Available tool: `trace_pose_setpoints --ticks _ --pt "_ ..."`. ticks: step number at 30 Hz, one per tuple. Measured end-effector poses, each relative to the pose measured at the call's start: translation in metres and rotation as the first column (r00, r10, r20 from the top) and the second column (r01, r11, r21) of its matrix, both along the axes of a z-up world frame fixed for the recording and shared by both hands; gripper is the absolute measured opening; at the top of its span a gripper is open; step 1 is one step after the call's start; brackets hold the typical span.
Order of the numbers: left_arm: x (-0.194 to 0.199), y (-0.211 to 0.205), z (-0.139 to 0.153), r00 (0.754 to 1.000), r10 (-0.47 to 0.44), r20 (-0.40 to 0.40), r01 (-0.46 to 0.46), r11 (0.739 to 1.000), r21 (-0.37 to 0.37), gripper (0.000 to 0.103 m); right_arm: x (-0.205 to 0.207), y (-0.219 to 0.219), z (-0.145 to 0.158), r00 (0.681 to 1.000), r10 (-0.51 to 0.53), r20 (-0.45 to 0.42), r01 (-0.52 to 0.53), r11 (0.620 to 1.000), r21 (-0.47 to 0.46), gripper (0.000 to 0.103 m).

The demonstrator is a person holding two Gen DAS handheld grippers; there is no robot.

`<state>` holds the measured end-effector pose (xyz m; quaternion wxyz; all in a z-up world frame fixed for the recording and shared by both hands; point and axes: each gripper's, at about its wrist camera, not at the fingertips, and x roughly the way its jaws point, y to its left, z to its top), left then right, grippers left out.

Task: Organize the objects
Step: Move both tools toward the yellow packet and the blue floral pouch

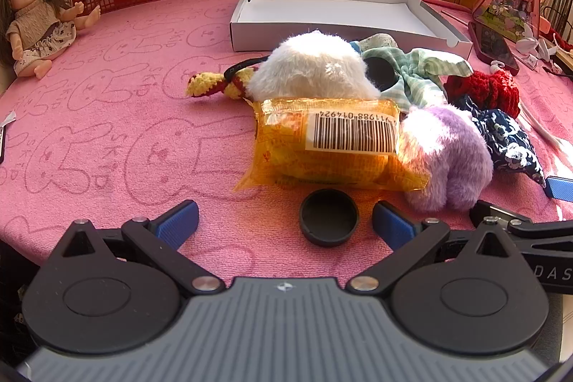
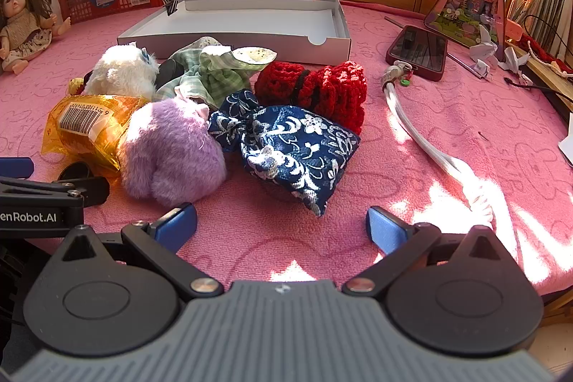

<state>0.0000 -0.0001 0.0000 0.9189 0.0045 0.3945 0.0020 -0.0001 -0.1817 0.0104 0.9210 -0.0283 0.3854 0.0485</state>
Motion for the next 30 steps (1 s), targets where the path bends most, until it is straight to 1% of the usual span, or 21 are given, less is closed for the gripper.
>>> trace_pose_setpoints --ticks 15,24,30 --pt "0.0023 0.0020 0.0013 0.999 -0.016 -0.028 0.016 1.000 0.002 0.103 -0.0022 0.0010 -0.0002 1.000 -0.018 0.007 0.018 1.000 0.002 0.103" --pt "0.0005 0.0022 0.0019 0.999 -0.025 -0.025 0.025 1.000 0.004 0.103 -0.0018 0.0016 -0.0006 1.000 -0.019 0.005 0.019 1.000 0.000 0.103" --pt "-0.0013 0.0016 0.0013 0.999 -0.029 -0.015 0.029 1.000 0.007 0.103 -0.0046 0.0008 -0.0012 0.999 -0.025 0.022 0.025 1.000 0.004 0.103"
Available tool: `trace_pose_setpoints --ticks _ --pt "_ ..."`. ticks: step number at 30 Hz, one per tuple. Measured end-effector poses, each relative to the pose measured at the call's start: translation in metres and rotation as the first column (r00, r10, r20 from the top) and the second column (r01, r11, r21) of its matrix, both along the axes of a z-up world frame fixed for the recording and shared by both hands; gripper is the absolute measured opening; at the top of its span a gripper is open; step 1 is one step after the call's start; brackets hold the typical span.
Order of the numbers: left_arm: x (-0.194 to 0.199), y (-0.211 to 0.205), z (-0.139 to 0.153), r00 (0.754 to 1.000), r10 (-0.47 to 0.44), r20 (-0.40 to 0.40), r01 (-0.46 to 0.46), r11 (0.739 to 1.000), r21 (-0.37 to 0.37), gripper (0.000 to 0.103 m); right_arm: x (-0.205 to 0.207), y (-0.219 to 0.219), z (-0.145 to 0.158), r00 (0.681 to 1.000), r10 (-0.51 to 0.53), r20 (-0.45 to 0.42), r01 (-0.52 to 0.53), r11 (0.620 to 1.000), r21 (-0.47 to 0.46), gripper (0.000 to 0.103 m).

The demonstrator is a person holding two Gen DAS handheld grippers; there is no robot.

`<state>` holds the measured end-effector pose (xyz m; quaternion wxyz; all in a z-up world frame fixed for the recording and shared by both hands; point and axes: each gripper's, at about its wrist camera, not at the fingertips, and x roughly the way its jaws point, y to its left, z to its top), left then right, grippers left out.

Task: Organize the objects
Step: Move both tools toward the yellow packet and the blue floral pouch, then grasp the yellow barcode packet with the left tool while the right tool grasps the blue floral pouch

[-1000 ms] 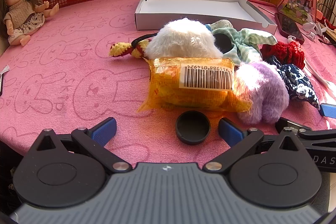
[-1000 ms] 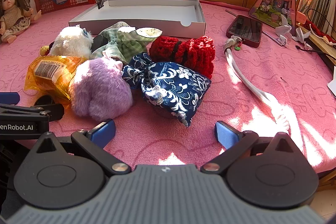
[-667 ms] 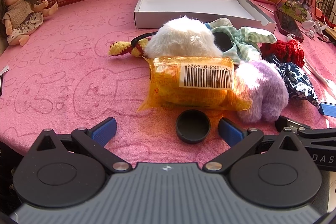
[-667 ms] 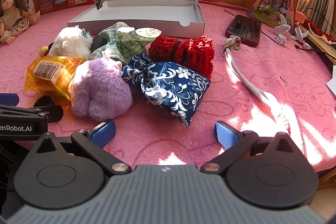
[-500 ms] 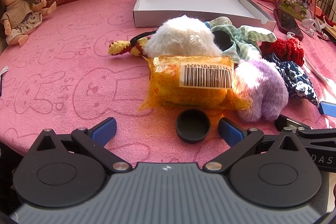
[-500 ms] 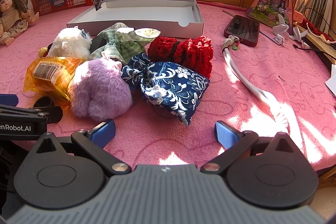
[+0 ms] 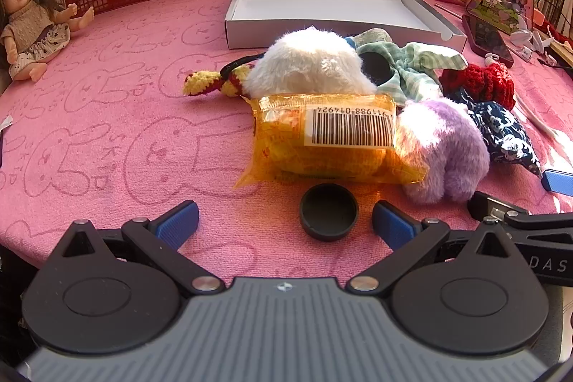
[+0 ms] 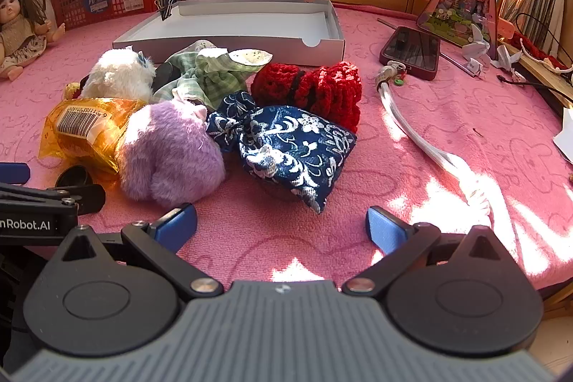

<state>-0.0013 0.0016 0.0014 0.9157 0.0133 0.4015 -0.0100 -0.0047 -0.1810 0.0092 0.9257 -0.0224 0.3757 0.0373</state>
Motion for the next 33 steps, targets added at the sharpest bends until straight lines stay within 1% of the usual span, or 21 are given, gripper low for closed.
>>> trace_pose_setpoints --ticks 4,8,10,12,14,17,20,23,25,28,30,32,33 --pt "-0.001 0.001 0.000 1.000 -0.007 0.008 0.007 1.000 -0.001 0.103 -0.002 -0.001 -0.001 1.000 -0.009 0.011 0.009 1.000 0.010 0.103" --pt "0.003 0.001 0.002 1.000 -0.015 -0.017 0.015 1.000 -0.001 0.103 -0.002 -0.007 0.003 0.999 -0.028 0.021 0.027 0.998 0.057 0.103" --pt "0.004 0.001 0.003 1.000 -0.015 -0.016 0.016 1.000 0.009 0.103 -0.002 -0.012 0.006 0.999 -0.037 0.031 0.035 0.997 0.076 0.103" --pt "0.002 -0.001 0.006 1.000 -0.029 0.013 0.028 0.999 0.025 0.103 -0.003 -0.016 0.009 0.998 -0.049 0.049 0.045 0.995 0.084 0.103" --pt "0.000 -0.003 0.012 0.997 -0.052 0.065 0.049 0.998 0.045 0.103 -0.001 -0.019 0.014 0.996 -0.061 0.068 0.055 0.995 0.085 0.102" --pt "-0.001 -0.004 0.018 0.988 -0.087 0.128 0.082 0.996 0.047 0.103 0.002 -0.022 0.018 0.993 -0.075 0.090 0.068 0.995 0.073 0.100" --pt "0.002 -0.005 0.021 0.984 -0.101 0.147 0.099 0.995 0.015 0.103 0.007 -0.025 0.020 0.991 -0.092 0.101 0.085 0.994 0.068 0.097" --pt "0.005 -0.002 0.024 0.984 -0.094 0.148 0.102 0.994 -0.044 0.103 0.010 -0.027 0.021 0.991 -0.088 0.105 0.081 0.994 0.073 0.095" --pt "0.004 0.001 0.027 0.982 -0.084 0.171 0.098 0.992 -0.076 0.103 0.012 -0.026 0.020 0.991 -0.080 0.105 0.072 0.994 0.079 0.094" --pt "0.002 0.005 0.035 0.975 -0.056 0.213 0.082 0.990 -0.112 0.103 0.013 -0.024 0.019 0.992 -0.073 0.104 0.064 0.994 0.086 0.087" --pt "0.000 0.010 0.039 0.970 -0.040 0.240 0.079 0.985 -0.155 0.103 0.014 -0.023 0.020 0.992 -0.065 0.108 0.056 0.995 0.084 0.085" --pt "0.002 0.012 0.039 0.972 -0.040 0.233 0.083 0.981 -0.178 0.103 0.015 -0.021 0.019 0.992 -0.058 0.108 0.050 0.996 0.079 0.081" --pt "0.003 0.012 0.038 0.974 -0.042 0.224 0.083 0.981 -0.177 0.103 0.016 -0.020 0.018 0.993 -0.058 0.107 0.049 0.996 0.080 0.081"
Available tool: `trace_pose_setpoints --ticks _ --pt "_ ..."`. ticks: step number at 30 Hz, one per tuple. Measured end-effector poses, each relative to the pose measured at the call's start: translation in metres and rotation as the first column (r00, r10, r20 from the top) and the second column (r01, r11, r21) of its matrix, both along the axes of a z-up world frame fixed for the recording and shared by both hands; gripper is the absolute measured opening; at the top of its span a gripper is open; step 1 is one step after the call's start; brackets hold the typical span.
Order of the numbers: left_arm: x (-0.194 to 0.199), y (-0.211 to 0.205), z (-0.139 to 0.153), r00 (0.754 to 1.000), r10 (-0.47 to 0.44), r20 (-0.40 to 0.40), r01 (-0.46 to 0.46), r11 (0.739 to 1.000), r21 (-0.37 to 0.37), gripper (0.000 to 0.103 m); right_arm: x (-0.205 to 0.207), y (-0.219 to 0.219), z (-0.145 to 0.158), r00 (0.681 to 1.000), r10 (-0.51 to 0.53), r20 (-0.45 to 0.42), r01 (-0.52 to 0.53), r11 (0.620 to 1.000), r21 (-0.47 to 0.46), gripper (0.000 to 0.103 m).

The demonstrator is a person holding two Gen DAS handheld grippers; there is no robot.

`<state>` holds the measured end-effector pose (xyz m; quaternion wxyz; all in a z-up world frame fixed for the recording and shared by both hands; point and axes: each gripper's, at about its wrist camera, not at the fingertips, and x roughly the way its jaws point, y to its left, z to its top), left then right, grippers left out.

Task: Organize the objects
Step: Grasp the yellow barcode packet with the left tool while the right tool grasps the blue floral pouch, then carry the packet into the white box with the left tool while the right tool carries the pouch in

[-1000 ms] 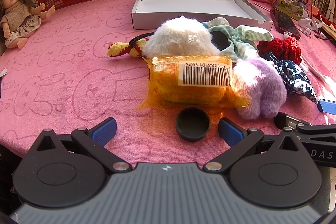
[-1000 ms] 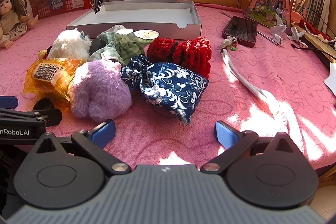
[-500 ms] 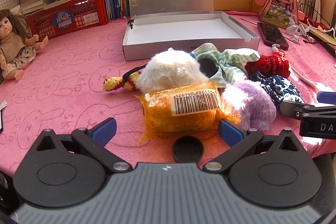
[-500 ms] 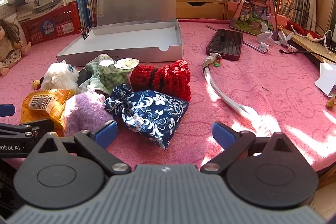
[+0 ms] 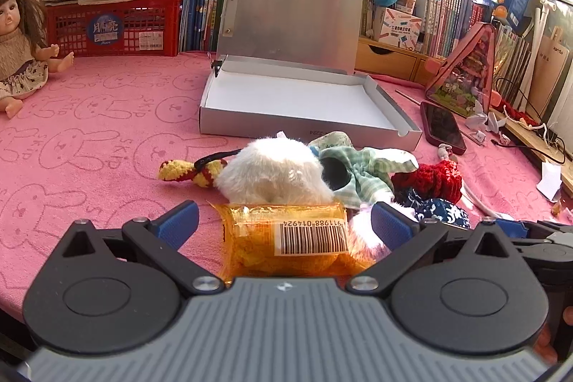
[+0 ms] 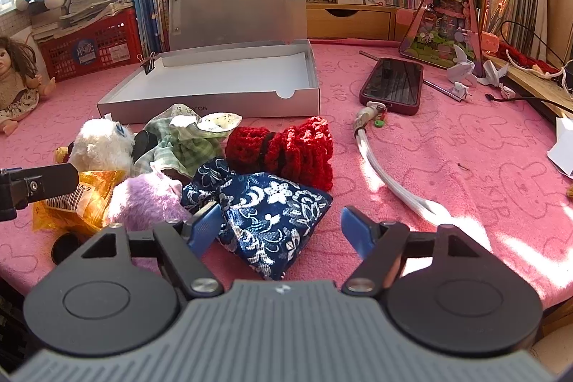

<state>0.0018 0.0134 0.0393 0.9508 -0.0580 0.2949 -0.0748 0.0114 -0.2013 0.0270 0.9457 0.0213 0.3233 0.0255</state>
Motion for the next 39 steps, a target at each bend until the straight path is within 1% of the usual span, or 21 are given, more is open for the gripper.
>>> trace_pose_setpoints --ticks 5,8,12,15,17,18,21,22,23,25,28,31,35,39 --pt "0.006 -0.006 -0.014 0.999 0.015 -0.038 -0.012 0.998 0.056 0.103 0.007 0.004 -0.004 1.000 0.000 -0.006 0.000 1.000 0.011 0.078" --pt "0.010 -0.008 -0.020 0.998 0.026 -0.049 -0.022 0.997 0.069 0.103 0.010 0.006 -0.006 1.000 0.001 -0.004 -0.001 1.000 0.007 0.078" --pt "0.016 -0.008 -0.029 0.997 0.023 -0.070 -0.020 0.999 0.036 0.103 0.012 0.009 -0.007 1.000 0.008 0.002 -0.008 1.000 -0.005 0.079" --pt "0.018 -0.008 -0.033 0.997 0.036 -0.063 -0.034 0.999 0.022 0.096 0.013 0.010 -0.011 1.000 0.028 0.000 -0.028 1.000 -0.006 0.079" --pt "0.019 -0.006 -0.033 0.997 0.037 -0.068 -0.037 0.999 -0.009 0.092 0.014 0.010 -0.013 1.000 0.030 0.004 -0.030 1.000 0.004 0.081" --pt "0.019 -0.005 -0.033 0.997 0.031 -0.071 -0.033 0.999 -0.026 0.088 0.014 0.009 -0.013 1.000 0.030 0.005 -0.030 1.000 0.007 0.081" --pt "0.018 -0.004 -0.032 0.997 0.028 -0.071 -0.031 0.999 -0.041 0.083 0.016 0.005 -0.013 0.999 0.033 -0.005 -0.033 0.999 0.043 0.080" --pt "0.018 -0.003 -0.032 0.997 0.026 -0.070 -0.029 0.999 -0.045 0.082 0.015 0.004 -0.013 0.999 0.038 -0.008 -0.038 0.997 0.062 0.073" --pt "0.017 -0.002 -0.031 0.997 0.025 -0.072 -0.029 0.998 -0.054 0.082 0.015 0.003 -0.012 0.999 0.044 -0.010 -0.043 0.996 0.080 0.062" --pt "0.017 0.000 -0.029 0.997 0.020 -0.079 -0.026 0.997 -0.072 0.081 0.013 0.004 -0.009 0.999 0.042 -0.013 -0.040 0.994 0.104 0.053" --pt "0.018 0.004 -0.024 0.996 0.011 -0.085 -0.019 0.996 -0.091 0.081 0.010 0.009 -0.004 0.999 0.039 -0.007 -0.039 0.996 0.078 0.044" --pt "0.018 0.009 -0.017 0.996 0.001 -0.089 -0.012 0.992 -0.124 0.081 0.008 0.011 0.003 0.999 0.035 0.003 -0.035 0.997 0.067 0.041" --pt "0.022 0.019 -0.006 0.996 -0.008 -0.084 -0.005 0.988 -0.151 0.081 0.009 0.004 0.013 1.000 0.029 0.003 -0.029 0.994 0.101 0.038" --pt "0.030 0.025 0.007 0.998 0.011 -0.056 -0.018 0.992 -0.126 0.081 0.011 -0.003 0.027 0.999 0.027 0.027 -0.030 0.991 0.134 0.037"
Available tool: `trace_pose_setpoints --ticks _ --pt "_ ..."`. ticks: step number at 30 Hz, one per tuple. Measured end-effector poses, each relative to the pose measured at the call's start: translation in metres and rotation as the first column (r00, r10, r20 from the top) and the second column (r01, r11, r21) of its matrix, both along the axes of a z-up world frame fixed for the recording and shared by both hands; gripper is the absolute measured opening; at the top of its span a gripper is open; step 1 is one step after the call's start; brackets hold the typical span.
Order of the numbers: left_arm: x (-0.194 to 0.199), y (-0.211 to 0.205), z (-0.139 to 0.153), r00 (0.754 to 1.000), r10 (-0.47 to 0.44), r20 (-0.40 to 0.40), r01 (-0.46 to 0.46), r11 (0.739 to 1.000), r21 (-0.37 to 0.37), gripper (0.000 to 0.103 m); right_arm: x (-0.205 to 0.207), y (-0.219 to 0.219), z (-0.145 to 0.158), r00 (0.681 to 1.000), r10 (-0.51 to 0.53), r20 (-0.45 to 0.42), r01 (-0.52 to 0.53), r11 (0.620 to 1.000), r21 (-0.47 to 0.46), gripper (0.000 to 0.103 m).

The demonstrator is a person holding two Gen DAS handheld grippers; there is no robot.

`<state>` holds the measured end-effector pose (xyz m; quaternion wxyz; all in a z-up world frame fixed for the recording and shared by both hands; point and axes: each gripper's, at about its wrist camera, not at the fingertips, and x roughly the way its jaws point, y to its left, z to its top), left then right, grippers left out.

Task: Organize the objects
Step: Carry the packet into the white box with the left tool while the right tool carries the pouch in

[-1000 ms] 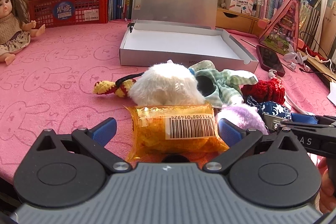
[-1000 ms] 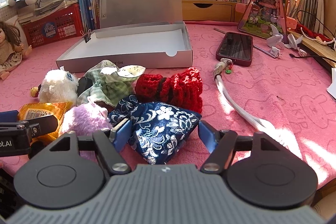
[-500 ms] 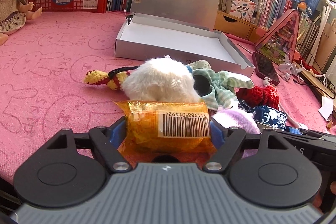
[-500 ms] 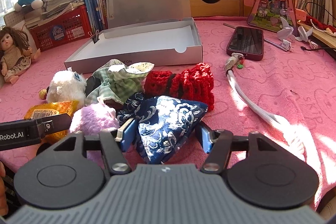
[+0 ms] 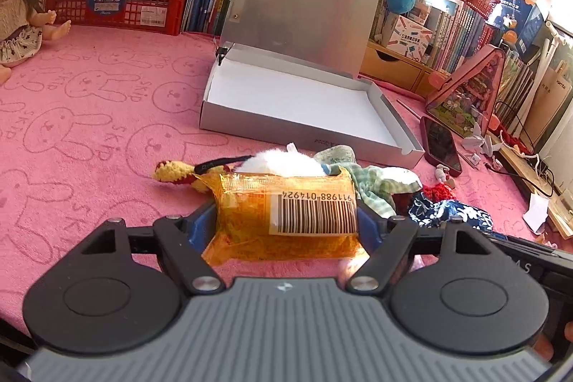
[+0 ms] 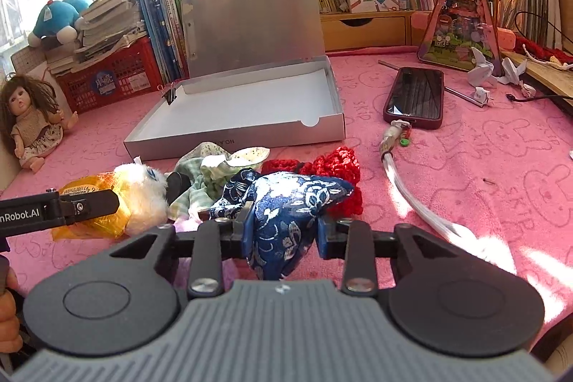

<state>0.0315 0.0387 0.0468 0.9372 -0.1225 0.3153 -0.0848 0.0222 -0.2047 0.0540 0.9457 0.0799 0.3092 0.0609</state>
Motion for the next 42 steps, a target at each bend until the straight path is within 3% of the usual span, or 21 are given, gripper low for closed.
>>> trace_pose_setpoints --ticks 14,23,30,34,42 --pt "0.081 0.019 0.045 0.997 0.018 0.074 -0.022 0.999 0.046 0.081 0.057 -0.030 0.041 0.998 -0.022 0.054 0.017 0.995 0.097 0.036" --pt "0.139 0.020 0.052 0.997 0.025 0.070 -0.029 0.999 0.046 0.081 0.109 -0.045 0.062 0.998 -0.031 0.060 0.021 0.987 0.160 0.037" --pt "0.174 0.017 0.030 0.999 0.039 0.021 -0.041 0.998 0.058 0.081 0.154 -0.041 0.033 0.999 0.005 -0.040 0.003 0.979 0.203 0.037" --pt "0.185 0.013 0.018 0.999 0.042 0.010 -0.043 0.997 0.068 0.081 0.170 -0.027 0.017 0.998 0.011 -0.067 0.000 0.989 0.150 0.037" --pt "0.205 -0.003 -0.006 0.998 0.027 -0.050 -0.021 0.992 0.121 0.081 0.195 -0.012 -0.007 0.993 0.017 -0.120 -0.001 0.991 0.135 0.037"
